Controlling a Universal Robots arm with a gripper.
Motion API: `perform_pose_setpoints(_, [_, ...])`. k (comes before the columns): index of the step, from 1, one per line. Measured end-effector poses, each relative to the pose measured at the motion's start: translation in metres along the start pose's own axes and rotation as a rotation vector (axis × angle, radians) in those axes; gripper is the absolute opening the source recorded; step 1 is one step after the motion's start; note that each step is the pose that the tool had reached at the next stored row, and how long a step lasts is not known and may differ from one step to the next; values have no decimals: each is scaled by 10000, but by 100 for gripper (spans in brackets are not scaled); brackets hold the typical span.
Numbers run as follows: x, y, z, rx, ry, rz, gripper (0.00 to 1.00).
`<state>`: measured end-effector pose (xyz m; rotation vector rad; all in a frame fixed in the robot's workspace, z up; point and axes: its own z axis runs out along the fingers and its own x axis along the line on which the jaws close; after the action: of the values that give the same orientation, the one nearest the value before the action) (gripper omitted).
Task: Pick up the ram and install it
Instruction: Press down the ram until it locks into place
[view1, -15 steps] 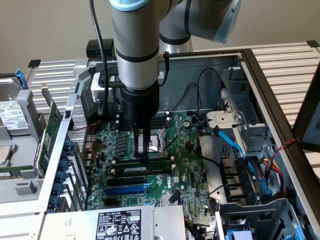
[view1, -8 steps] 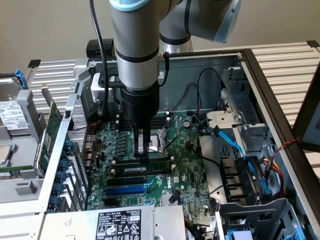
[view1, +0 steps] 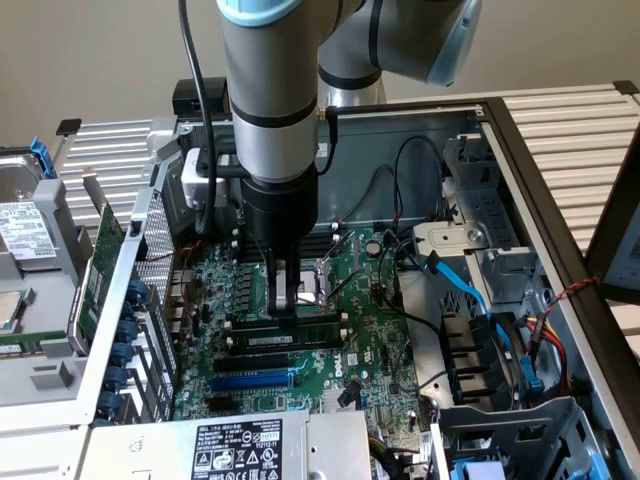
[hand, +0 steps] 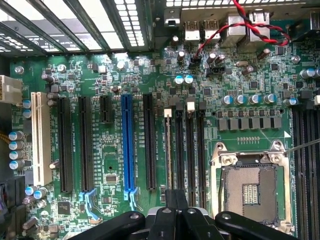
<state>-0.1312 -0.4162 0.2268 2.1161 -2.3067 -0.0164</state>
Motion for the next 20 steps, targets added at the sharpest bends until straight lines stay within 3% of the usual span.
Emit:
perform_pose_setpoints(15, [3,2,-58,-1,-2,2,11])
perform_pose_setpoints(20, [3,3,-148,0,-4,2,11])
